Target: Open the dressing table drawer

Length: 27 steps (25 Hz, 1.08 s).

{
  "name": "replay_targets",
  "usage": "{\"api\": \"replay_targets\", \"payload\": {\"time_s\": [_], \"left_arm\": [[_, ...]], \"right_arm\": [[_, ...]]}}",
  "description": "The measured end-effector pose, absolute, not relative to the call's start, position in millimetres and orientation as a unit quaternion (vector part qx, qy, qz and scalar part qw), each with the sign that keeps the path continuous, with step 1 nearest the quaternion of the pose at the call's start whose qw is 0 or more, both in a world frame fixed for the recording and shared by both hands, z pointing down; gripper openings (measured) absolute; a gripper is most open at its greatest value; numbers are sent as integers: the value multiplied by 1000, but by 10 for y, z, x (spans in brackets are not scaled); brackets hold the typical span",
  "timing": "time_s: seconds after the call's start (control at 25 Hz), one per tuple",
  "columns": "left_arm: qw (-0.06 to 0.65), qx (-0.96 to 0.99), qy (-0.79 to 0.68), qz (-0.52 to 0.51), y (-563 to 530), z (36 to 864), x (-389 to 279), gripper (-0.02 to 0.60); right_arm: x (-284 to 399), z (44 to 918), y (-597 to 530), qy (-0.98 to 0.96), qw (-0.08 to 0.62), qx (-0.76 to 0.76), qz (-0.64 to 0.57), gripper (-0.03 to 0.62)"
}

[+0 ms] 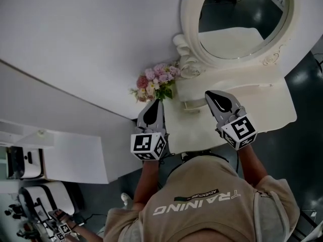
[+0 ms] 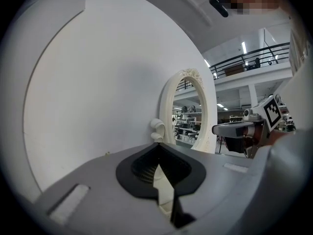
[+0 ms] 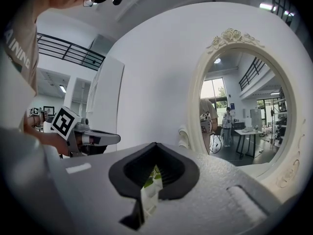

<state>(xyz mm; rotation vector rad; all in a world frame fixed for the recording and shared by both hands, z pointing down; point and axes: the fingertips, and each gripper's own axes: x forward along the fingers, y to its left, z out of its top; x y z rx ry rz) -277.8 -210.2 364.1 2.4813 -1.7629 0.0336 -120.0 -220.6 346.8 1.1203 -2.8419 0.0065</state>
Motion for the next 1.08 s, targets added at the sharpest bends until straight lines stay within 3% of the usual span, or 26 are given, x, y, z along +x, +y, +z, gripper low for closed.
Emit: {"api": "replay_targets", "payload": {"time_s": [1.08], "left_arm": [[42,830,-555,15,-2117,3651,-2692,18]], "right_arm": [[-1214,3582,-2258,-925,34,378,15,2]]}}
